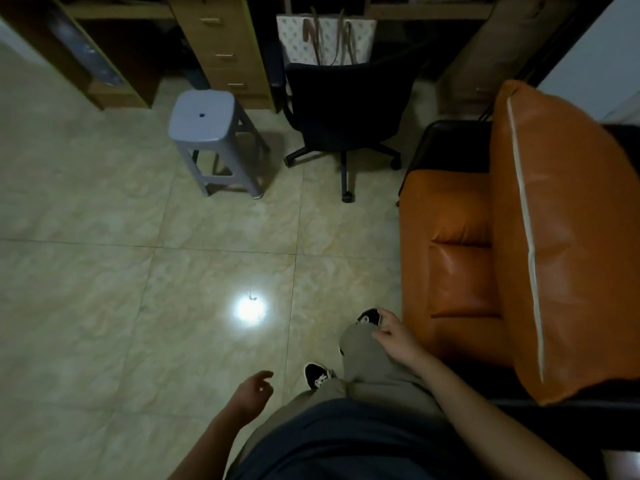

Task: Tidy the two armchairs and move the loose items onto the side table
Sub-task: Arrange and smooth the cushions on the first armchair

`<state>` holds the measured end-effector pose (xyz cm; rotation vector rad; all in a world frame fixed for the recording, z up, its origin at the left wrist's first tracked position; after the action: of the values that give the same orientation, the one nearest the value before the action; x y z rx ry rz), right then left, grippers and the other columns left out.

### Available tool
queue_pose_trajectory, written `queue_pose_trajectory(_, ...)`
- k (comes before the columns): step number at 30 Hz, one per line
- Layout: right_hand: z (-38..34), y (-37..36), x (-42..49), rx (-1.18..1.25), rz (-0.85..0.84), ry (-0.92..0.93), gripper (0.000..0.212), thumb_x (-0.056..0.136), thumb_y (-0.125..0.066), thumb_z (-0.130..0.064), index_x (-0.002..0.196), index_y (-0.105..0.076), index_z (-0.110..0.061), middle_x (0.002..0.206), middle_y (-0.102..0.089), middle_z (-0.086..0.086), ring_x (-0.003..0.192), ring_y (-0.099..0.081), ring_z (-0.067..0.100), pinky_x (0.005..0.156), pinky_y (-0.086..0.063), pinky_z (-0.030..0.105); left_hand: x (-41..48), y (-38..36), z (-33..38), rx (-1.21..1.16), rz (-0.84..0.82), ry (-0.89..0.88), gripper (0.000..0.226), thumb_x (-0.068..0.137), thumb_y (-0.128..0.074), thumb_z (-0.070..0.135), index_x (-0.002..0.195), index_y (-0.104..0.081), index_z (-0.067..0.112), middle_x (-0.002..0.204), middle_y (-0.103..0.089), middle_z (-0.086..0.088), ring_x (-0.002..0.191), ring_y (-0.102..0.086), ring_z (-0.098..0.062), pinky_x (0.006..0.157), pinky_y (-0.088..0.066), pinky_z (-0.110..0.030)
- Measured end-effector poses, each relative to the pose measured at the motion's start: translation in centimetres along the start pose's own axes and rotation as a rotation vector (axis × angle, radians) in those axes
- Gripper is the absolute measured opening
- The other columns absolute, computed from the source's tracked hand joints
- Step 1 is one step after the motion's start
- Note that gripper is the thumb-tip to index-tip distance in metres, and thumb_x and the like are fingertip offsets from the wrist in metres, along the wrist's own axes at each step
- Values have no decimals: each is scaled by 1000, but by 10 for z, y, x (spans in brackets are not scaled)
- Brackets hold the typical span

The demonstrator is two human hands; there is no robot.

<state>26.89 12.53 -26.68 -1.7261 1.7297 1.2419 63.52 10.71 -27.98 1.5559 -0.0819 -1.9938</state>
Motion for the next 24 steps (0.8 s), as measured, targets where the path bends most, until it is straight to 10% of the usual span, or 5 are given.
queue_pose_trajectory(9, -44, 82, 81, 46, -3, -30, 65, 100, -54, -19, 157, -25, -24, 104, -62, -2, 92, -63, 17, 85, -52, 33, 79, 90, 95, -21, 77, 23, 39, 101, -50, 15, 139, -53, 13, 104, -66, -9, 67, -57, -8, 55, -41, -15)
queue_pose_trajectory(14, -80, 166, 110, 71, 73, -26, 62, 100, -53, -14, 156, -27, -23, 109, -57, 3, 81, -59, 15, 63, -46, 20, 130, 133, 244, 53, 83, -120, 37, 101, -51, 21, 137, -56, 17, 121, -67, -12, 108, -63, -24, 85, -46, -25)
queue_pose_trajectory(24, -132, 338, 82, 238, 547, 186, 55, 100, -53, -14, 152, -38, -27, 142, -40, -14, 134, -45, 15, 115, -37, 36, 182, 127, 562, 338, -41, -648, 41, 101, -52, 20, 142, -51, 16, 140, -57, -8, 129, -52, -20, 106, -37, -26)
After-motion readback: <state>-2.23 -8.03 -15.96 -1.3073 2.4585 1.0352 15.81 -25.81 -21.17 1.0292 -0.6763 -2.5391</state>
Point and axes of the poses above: each hand's wrist, its own x-axis towards the middle knuckle, its own y-axis out of the back of the hand, z = x × y, the point moved 10 cm from there along x, towards the middle knuckle
